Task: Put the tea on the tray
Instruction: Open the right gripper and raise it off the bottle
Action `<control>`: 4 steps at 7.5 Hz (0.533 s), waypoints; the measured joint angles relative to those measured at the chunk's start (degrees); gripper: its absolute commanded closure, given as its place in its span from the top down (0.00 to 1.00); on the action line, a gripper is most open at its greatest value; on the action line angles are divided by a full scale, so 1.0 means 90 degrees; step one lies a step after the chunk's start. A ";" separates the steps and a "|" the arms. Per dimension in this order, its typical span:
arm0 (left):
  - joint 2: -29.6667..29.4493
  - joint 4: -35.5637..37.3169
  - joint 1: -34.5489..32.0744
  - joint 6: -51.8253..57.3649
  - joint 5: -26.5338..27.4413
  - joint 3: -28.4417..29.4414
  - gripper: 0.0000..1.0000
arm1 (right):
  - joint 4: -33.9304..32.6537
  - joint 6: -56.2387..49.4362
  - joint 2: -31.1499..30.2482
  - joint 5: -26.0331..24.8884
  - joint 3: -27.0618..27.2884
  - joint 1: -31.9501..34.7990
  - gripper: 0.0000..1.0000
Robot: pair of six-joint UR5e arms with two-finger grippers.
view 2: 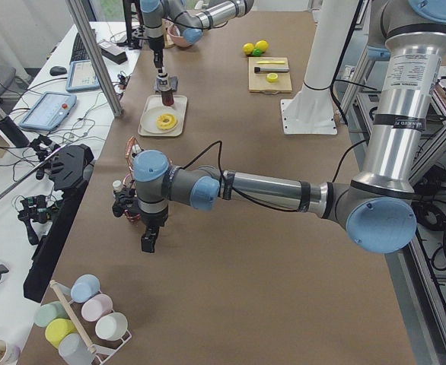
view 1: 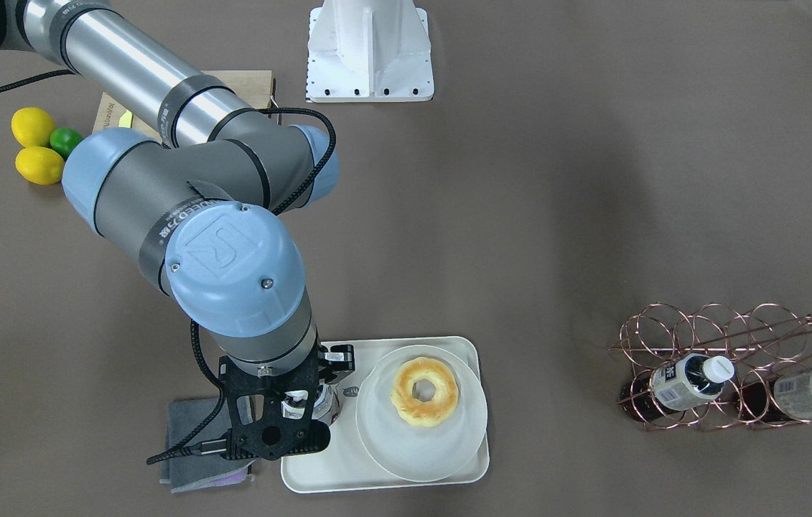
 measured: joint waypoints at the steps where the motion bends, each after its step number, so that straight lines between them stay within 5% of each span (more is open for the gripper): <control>1: -0.0039 -0.0003 0.0001 0.0001 0.0000 0.0045 0.98 | 0.0004 0.0007 -0.0003 -0.0025 -0.0005 -0.0011 0.99; 4: -0.0062 -0.0005 -0.0001 0.0002 0.0000 0.0064 0.98 | 0.0014 0.0018 -0.0054 -0.0128 0.0042 -0.0008 1.00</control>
